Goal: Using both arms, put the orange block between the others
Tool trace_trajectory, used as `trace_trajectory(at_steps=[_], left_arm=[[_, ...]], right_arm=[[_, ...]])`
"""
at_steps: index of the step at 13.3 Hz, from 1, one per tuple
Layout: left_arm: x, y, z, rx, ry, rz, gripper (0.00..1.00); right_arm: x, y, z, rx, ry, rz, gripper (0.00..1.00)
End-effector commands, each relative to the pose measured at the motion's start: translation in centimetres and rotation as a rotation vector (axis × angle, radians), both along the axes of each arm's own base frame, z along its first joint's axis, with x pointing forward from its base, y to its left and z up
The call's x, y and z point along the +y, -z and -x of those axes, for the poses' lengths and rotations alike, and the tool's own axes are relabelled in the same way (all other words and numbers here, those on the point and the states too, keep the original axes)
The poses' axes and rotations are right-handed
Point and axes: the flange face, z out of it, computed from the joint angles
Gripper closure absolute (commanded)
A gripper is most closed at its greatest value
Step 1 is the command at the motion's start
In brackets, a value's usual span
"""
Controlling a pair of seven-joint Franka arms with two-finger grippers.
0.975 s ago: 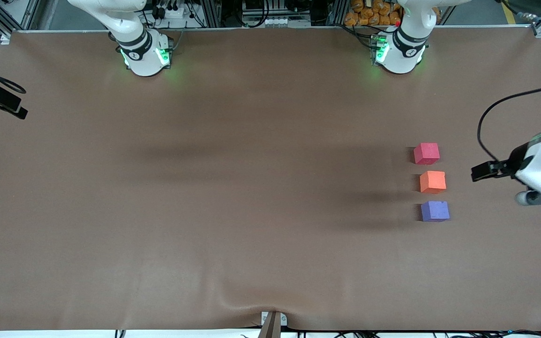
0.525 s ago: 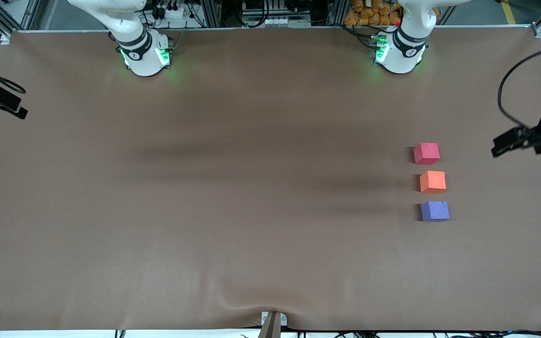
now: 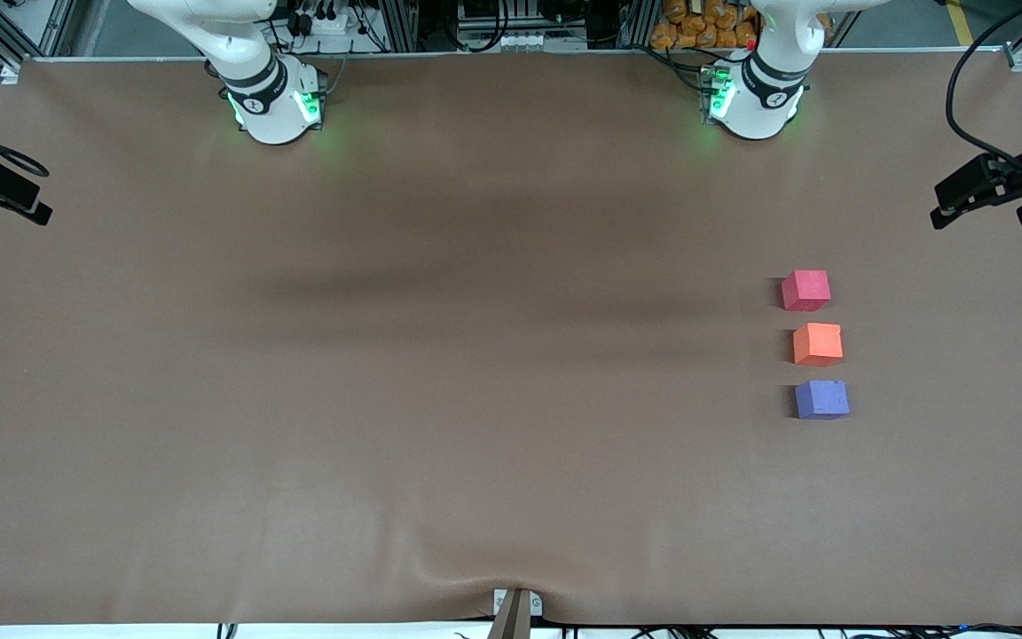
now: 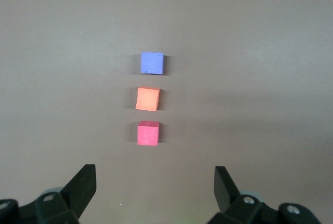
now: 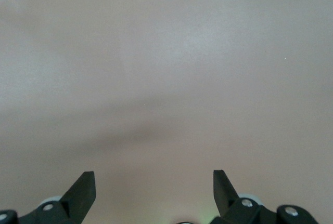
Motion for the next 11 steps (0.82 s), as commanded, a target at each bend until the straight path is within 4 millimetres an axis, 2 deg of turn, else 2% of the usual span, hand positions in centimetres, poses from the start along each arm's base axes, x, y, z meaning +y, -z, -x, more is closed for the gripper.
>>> trace_trajectory(at_steps=[1,2,5,7,11], left_arm=[[-0.9,-0.8,1.2,-0.002,0.009,0.02,0.0],[-1.8,-0.8,1.2,-0.002,0.023,0.018,0.0],[-0.9,-1.9,2.1,-0.018,0.015,0.024,0.0],[-1.5,-2.1,2.3,-0.021,0.026,0.025,0.0],[-1.5,-1.1,2.8,0.001,0.027,0.016,0.0]], right_arm=[[0.0,-0.5,0.1,0.0,0.003,0.006,0.0],[-0.1,-0.5,0.1,0.002,0.004,0.006,0.0],[0.0,-0.5,0.1,0.002,0.003,0.006,0.0],[0.0,-0.5,0.1,0.002,0.003,0.006,0.0],[0.0,-0.5,0.1,0.0,0.003,0.006,0.0]])
